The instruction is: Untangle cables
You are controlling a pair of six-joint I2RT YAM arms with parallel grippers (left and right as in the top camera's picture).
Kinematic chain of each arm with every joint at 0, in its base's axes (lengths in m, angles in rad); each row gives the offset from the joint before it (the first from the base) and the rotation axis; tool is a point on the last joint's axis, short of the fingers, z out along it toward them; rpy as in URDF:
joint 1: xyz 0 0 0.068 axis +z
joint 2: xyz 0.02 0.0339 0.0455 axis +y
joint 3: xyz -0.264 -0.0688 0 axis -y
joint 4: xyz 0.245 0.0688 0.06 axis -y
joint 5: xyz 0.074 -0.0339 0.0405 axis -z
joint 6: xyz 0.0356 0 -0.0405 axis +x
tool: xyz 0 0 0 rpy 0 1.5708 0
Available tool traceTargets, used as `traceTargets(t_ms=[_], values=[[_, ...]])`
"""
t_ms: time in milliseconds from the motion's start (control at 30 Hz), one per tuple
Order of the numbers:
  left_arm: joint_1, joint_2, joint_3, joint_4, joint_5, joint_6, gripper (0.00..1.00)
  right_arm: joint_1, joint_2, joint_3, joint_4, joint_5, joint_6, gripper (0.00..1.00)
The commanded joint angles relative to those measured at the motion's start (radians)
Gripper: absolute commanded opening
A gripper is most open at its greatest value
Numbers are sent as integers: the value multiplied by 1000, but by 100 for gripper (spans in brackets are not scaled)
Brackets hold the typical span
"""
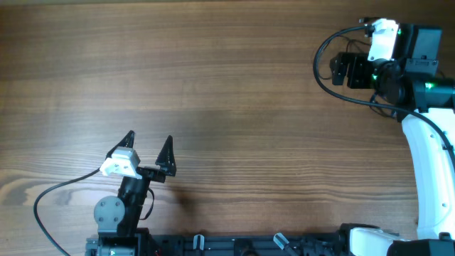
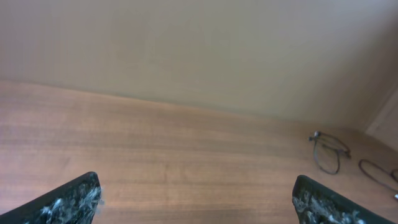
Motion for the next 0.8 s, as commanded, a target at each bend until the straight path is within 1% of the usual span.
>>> traceTargets(t_ms=[0, 67, 767], values=[[6, -11, -1, -35, 31, -15, 100, 0, -12, 5, 3, -17, -6, 100], [6, -11, -1, -88, 30, -37, 100, 0, -12, 5, 3, -17, -6, 100], [5, -11, -1, -85, 30, -35, 100, 0, -12, 5, 3, -17, -6, 100]])
